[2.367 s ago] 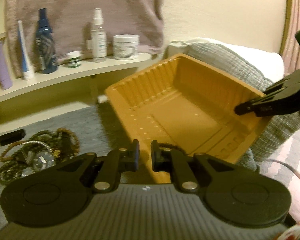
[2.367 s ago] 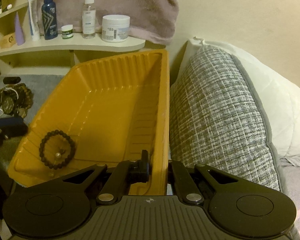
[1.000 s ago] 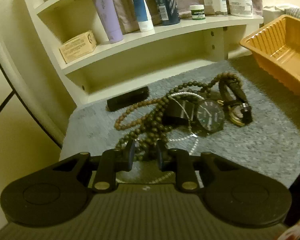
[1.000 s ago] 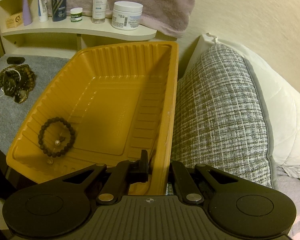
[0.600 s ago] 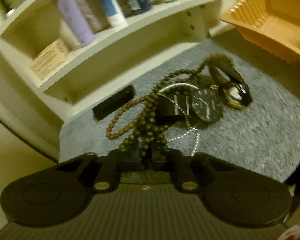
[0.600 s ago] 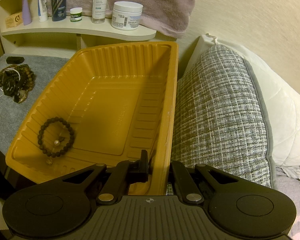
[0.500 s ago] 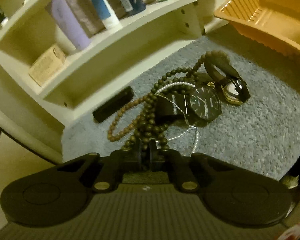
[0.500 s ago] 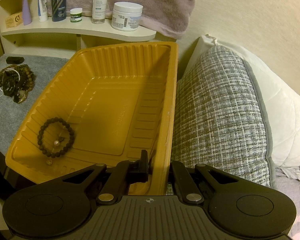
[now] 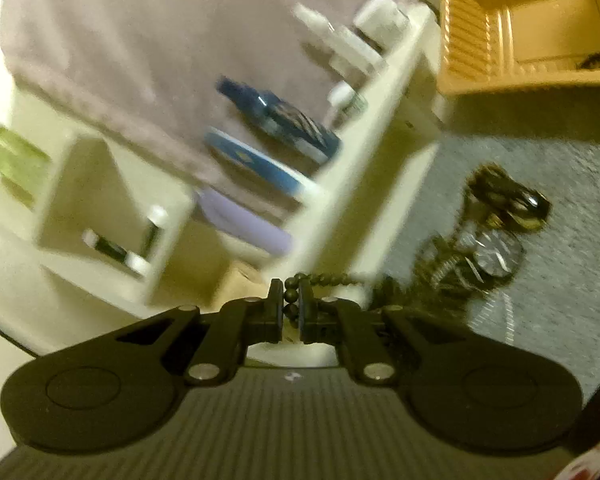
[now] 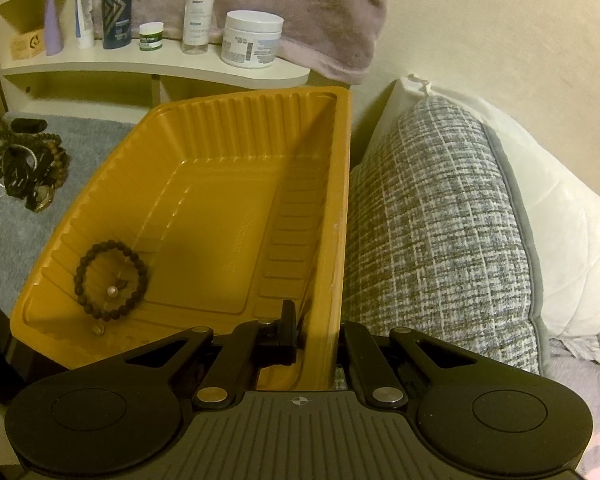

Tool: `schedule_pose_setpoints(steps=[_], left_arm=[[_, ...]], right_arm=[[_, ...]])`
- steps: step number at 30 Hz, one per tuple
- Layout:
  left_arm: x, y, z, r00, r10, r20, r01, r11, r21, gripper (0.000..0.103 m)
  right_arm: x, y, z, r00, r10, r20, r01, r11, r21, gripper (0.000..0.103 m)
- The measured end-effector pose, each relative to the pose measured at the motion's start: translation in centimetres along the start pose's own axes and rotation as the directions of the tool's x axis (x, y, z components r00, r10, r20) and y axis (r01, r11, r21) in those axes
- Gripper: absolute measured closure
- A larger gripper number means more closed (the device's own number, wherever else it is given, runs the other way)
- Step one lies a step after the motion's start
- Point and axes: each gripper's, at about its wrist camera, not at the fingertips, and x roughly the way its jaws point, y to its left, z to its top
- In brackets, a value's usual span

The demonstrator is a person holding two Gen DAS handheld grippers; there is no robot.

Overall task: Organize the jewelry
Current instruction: 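Lift the bead necklace high above the stand with the left gripper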

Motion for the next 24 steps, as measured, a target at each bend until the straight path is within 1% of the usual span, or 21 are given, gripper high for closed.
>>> schedule_pose_setpoints(steps=[4,8,17,24], left_arm=[[-1.0,1.8,1.3,0.996,0.064,0.063,-0.065,0.998,0.01,0.097],[-1.9,3.1,2.6,0.988,0.106,0.108,-0.109,0.994,0.021,0.097],[-3.0,5.7,4.6,0.97,0.149,0.193,-0.164,0.984,0.065,0.097],[-4.1,9.0,6.8,0.949,0.191,0.252,-0.21,0.976,0.052,0.097]], right_arm=[[-0.1,0.0,0.0,1.0,-0.003,0.007,0.003,1.0,0.0,0.099],[-0.1,0.0,0.0,1.0,-0.005,0.009,0.005,1.0,-0.002,0.099],[-0.1,0.0,0.0,1.0,-0.006,0.012,0.006,1.0,-0.002,0.099],[-0.2,0.0,0.1,1.0,-0.01,0.02,0.01,1.0,-0.006,0.099]])
